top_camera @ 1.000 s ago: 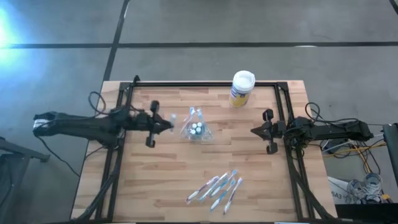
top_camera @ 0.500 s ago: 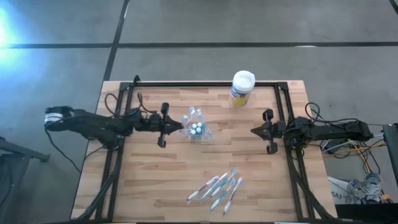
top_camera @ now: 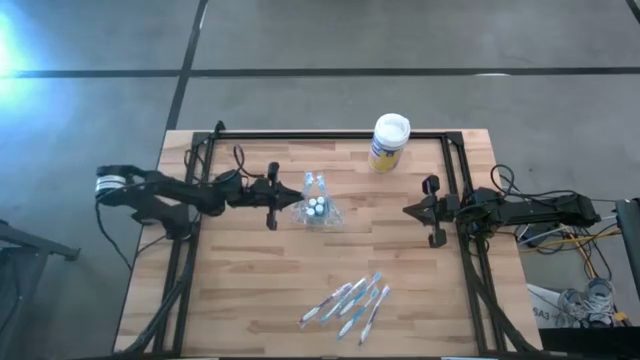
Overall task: Pick & Place toothbrushing station
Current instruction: Put the blue toothbrush into the transparent organizer
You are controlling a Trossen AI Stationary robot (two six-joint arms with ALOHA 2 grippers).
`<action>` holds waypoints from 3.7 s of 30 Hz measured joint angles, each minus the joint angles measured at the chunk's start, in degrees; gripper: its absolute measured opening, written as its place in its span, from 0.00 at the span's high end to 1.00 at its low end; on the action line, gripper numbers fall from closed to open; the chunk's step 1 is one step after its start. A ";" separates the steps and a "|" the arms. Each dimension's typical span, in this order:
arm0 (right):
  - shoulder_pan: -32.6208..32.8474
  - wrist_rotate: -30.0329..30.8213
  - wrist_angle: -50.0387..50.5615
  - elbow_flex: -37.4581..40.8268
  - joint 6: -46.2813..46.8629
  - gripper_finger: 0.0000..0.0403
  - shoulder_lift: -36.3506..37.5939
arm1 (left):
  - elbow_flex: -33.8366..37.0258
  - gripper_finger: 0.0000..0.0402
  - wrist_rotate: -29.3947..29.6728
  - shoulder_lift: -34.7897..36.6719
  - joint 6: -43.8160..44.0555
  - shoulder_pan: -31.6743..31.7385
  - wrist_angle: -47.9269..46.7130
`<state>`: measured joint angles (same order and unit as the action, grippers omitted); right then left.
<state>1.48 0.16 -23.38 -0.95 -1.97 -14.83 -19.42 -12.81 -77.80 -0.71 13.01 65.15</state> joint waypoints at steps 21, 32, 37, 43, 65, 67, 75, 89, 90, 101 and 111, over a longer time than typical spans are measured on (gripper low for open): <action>-0.02 0.00 0.02 0.00 0.47 0.98 0.00 | 1.58 0.97 -1.87 -13.20 1.08 1.93 11.96; -0.01 0.00 0.05 0.00 0.37 0.98 0.00 | 5.33 0.97 0.25 -13.93 0.33 2.00 14.20; 0.00 0.00 0.05 0.00 0.34 0.98 0.00 | 5.37 0.96 1.65 -15.20 0.16 2.00 14.28; -0.02 0.00 0.06 0.00 0.45 0.98 0.00 | 5.31 0.96 3.78 -18.16 0.15 2.00 15.09; -0.02 0.00 0.07 0.00 0.45 0.98 -0.74 | 4.33 0.87 5.36 -25.34 3.23 1.95 20.22; 0.00 0.00 0.04 0.00 0.43 0.98 -0.74 | 4.33 0.83 5.34 -24.82 3.40 1.95 19.99; 0.00 0.00 0.04 0.00 0.45 0.98 -0.74 | 4.35 0.69 4.77 -22.44 5.61 1.90 19.90; 0.00 0.00 0.04 0.00 0.45 0.98 -0.74 | 4.22 0.57 4.77 -13.26 5.11 1.87 12.46; 0.00 0.00 0.04 0.00 0.45 0.98 -0.74 | 3.96 0.57 4.77 -11.62 4.62 1.87 10.13; -0.02 0.00 0.00 0.00 0.45 0.98 -0.74 | -8.46 0.57 12.39 3.16 -0.94 -2.48 -32.10; 0.00 0.00 -0.03 0.00 0.65 0.98 -0.80 | -20.58 0.57 25.33 -0.15 0.15 -7.63 -50.78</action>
<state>1.48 0.16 -23.41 -0.95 -1.32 -15.63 -40.00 12.52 -77.95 -0.56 5.38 14.37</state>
